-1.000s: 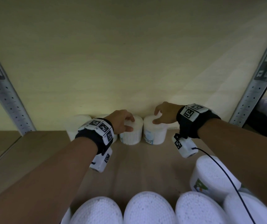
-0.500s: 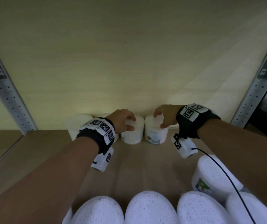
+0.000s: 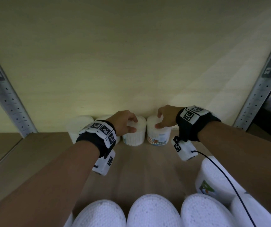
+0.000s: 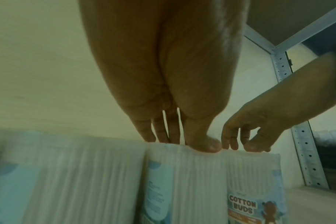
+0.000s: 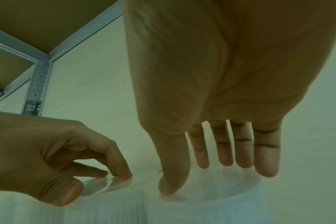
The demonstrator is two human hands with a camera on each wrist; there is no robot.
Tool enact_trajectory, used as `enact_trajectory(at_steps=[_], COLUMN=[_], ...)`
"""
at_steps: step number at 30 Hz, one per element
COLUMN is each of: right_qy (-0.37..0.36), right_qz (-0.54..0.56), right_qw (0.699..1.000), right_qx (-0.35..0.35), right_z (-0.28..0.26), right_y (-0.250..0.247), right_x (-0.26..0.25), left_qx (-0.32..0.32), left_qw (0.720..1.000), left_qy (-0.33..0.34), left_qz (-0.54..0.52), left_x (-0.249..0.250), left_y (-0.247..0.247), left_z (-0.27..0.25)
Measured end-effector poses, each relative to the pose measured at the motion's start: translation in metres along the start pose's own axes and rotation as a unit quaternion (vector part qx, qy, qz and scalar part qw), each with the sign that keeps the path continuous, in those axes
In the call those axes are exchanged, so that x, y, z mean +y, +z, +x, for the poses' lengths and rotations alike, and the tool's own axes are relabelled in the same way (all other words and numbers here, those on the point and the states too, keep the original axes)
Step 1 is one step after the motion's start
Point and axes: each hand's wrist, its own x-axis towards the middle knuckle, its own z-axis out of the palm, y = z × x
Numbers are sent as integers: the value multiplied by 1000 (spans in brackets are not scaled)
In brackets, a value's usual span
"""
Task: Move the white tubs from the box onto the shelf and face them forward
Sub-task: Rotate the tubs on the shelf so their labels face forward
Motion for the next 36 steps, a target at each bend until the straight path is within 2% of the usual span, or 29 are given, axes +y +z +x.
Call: enact_trajectory(at_steps=[16,27,33,36], right_qy=[-67,-75,-85,-86], right_qz=[10,10,-8,-9], right_qw=[998,997,996,996], right_qx=[1,8,24,34], right_z=[5,7,9,11], right_y=[-2,0,3,4], right_x=[4,8,2,2], left_qx=[4,-1,-16,-50], left_qw=[1000,1000,999,997], left_qy=[-3,10,42,52], left_qz=[-2,3,6,22], left_x=[3,-2,-7,-7], left_y=[0,0,-4,-10], left_z=[-1,2,3,2])
